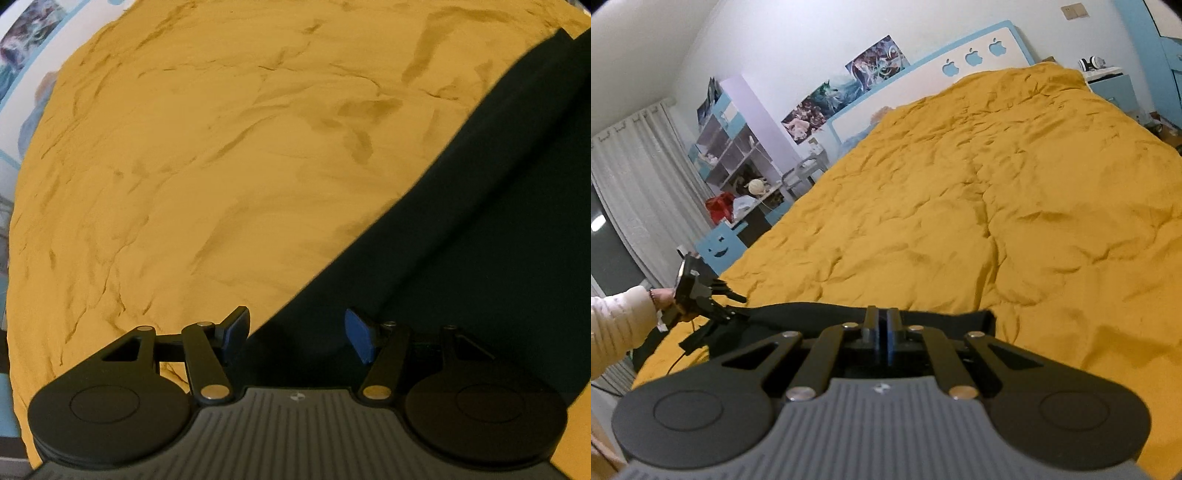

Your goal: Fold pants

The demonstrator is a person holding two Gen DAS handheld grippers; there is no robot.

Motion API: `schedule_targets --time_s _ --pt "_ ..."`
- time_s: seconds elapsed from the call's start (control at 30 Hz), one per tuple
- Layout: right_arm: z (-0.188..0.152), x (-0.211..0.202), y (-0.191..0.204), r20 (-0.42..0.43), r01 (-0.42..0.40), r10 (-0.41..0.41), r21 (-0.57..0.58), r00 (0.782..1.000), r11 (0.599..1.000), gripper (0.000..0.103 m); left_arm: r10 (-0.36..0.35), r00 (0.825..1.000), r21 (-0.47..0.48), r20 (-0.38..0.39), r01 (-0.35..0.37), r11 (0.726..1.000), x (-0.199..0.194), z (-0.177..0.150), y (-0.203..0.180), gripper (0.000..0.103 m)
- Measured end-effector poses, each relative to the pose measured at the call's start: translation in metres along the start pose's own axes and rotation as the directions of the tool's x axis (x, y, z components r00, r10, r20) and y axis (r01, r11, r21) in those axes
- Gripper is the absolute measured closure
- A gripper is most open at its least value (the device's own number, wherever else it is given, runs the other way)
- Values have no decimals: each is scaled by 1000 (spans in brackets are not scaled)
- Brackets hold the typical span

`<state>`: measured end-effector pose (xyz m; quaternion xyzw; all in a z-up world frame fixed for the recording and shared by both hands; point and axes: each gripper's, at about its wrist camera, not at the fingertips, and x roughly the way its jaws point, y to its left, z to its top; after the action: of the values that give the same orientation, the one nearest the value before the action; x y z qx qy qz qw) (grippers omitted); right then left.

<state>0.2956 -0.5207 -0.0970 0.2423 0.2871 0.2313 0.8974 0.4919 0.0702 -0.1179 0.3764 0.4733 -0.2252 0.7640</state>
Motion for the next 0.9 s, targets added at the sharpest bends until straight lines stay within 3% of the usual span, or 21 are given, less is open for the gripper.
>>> schedule_targets --time_s 0.43,0.47,0.5,0.53,0.63,0.9 --pt "-27 -19 5 -54 -11 11 -9 998 1000 103 10 999 179 -44 -2 984 9 21 -30 34" --pt "-28 -19 4 -50 -11 11 -2 999 1000 103 4 999 179 -44 4 984 8 21 -32 38" --pt "-28 -19 4 -45 -8 8 2 999 1000 103 0 999 175 -46 8 985 7 21 -32 53" --pt "-27 -17 3 -41 -4 4 3 999 1000 103 -7 999 170 -51 16 985 6 21 -33 74" --pt "-21 -16 6 -22 7 -7 -4 1000 1000 103 -4 1000 153 -27 8 988 -3 17 -37 95" --pt "-13 -32 22 67 7 -7 -7 998 1000 103 12 996 -51 93 -7 999 -61 -6 -26 102"
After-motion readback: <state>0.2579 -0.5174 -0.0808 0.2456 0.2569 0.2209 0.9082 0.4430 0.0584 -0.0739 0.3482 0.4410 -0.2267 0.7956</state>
